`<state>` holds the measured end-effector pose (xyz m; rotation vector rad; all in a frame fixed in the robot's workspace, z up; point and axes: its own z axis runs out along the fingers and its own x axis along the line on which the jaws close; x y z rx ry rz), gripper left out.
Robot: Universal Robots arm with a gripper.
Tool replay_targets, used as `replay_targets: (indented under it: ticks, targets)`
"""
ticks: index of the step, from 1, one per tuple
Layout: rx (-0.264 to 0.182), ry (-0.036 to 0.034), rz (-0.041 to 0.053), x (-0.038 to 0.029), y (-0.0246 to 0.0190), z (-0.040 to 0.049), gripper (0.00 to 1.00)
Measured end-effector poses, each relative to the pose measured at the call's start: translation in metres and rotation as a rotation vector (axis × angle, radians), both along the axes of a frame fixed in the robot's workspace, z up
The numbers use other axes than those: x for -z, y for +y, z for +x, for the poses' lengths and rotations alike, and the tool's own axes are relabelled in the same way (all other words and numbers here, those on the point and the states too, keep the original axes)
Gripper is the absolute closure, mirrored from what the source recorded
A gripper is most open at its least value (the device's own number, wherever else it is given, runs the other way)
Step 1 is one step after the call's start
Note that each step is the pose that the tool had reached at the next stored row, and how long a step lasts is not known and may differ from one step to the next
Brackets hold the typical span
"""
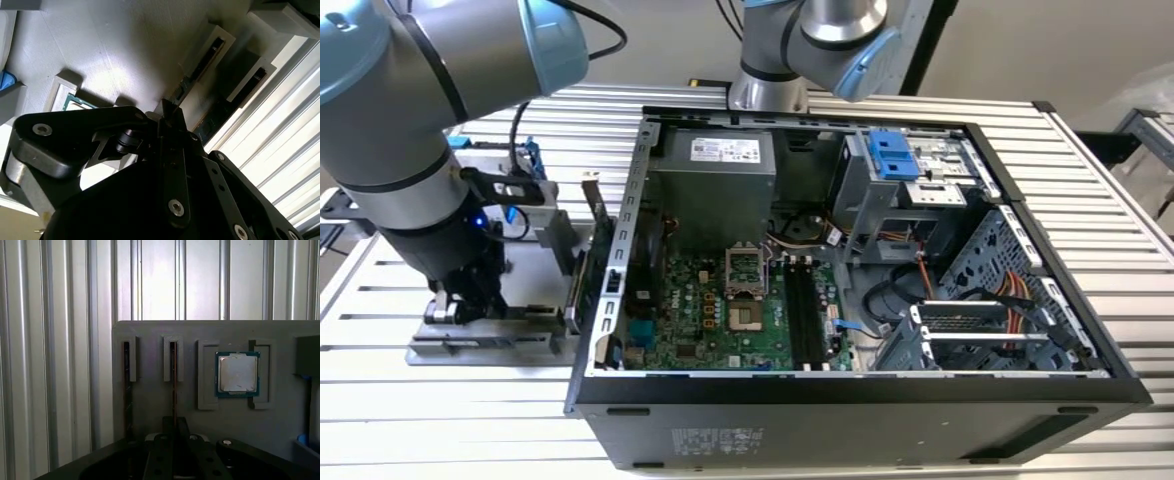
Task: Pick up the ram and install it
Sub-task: 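Pick up the ram and move it above insertion slot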
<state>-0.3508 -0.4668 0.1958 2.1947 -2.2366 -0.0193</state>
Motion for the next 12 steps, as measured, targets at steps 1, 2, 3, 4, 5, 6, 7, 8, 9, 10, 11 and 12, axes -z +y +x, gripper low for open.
replay_targets:
  ticks: [1,2,3,4,5,6,7,8,9,10,11,12]
  targets:
    - [0.0,0.0,0.0,-0.0007,0.0,0.0,1.0]
    - [0.0,0.0,0.0,-0.0016,0.0,0.0,1.0]
    - [0.0,0.0,0.0,-0.0024,0.0,0.0,1.0]
    - [0.0,0.0,0.0001,-0.0032,0.0,0.0,1.0]
    - [0.0,0.0,0.0,-0.004,0.0,0.0,1.0]
    - [0.0,-0.0001,0.0,-0.0047,0.0,0.0,1.0]
    - [0.0,-0.0001,-0.0001,-0.0054,0.0,0.0,1.0]
    - [0.0,0.0,-0.0001,-0.0062,0.0,0.0,1.0]
    - [0.0,-0.0001,0.0,-0.0068,0.0,0.0,1.0]
    - [0.0,-0.0001,0.0,-0.0075,0.0,0.0,1.0]
    - [0.0,0.0,0.0001,-0.0081,0.0,0.0,1.0]
    - [0.0,0.0,0.0001,-0.0088,0.0,0.0,1.0]
